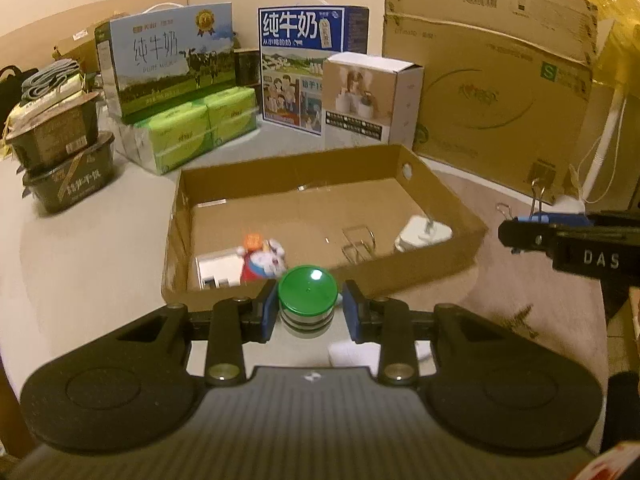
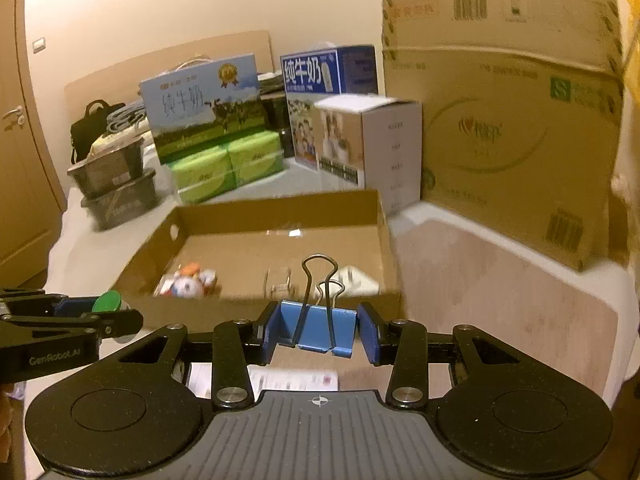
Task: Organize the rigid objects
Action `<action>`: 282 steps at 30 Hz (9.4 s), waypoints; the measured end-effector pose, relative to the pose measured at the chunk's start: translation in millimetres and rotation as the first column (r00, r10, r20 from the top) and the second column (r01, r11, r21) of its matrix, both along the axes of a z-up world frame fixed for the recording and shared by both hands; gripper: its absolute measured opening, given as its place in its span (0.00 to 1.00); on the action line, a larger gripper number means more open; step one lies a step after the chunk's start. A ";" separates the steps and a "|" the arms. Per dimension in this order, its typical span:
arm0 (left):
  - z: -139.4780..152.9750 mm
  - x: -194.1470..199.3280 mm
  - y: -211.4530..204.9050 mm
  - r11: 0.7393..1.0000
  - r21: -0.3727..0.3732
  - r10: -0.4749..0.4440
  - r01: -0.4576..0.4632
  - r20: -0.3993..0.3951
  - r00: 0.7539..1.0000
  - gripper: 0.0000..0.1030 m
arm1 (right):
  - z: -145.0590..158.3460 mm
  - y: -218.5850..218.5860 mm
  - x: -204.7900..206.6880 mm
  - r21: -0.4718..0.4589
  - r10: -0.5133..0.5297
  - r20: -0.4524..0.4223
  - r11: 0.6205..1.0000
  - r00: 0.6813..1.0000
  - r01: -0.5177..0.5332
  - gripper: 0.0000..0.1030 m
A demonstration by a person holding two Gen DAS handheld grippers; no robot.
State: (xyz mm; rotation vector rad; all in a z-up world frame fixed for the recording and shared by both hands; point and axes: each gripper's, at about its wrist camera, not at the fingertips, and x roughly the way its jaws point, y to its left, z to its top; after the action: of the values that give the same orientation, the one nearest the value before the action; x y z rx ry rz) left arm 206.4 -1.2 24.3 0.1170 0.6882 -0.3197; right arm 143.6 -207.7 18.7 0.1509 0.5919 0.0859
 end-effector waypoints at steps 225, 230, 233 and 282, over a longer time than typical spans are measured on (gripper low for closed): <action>-82.7 -57.6 -50.5 0.985 -0.090 0.136 -0.144 -0.090 0.987 0.59 | -71.6 -52.6 -39.4 -0.032 0.098 -0.039 0.995 0.994 -0.099 0.83; -87.9 -50.5 -51.9 0.978 -0.107 0.166 -0.178 -0.112 0.980 0.41 | -72.6 -62.0 -34.7 -0.027 0.066 -0.037 0.997 0.997 -0.067 0.83; -85.5 -53.1 -43.7 0.969 -0.125 0.198 -0.212 -0.116 0.973 0.41 | -69.5 -63.0 -34.3 -0.014 0.046 -0.031 0.999 0.998 -0.046 0.83; -12.7 18.2 31.7 0.990 -0.051 0.132 -0.134 -0.051 0.990 0.41 | -27.7 -12.2 28.2 -0.023 0.154 -0.021 0.988 0.988 -0.154 0.82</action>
State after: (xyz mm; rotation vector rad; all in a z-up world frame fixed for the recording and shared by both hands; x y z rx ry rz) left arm 224.6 30.5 11.6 0.0120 0.7304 -0.2134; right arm 171.8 -219.9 -8.9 0.0817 0.6226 0.2270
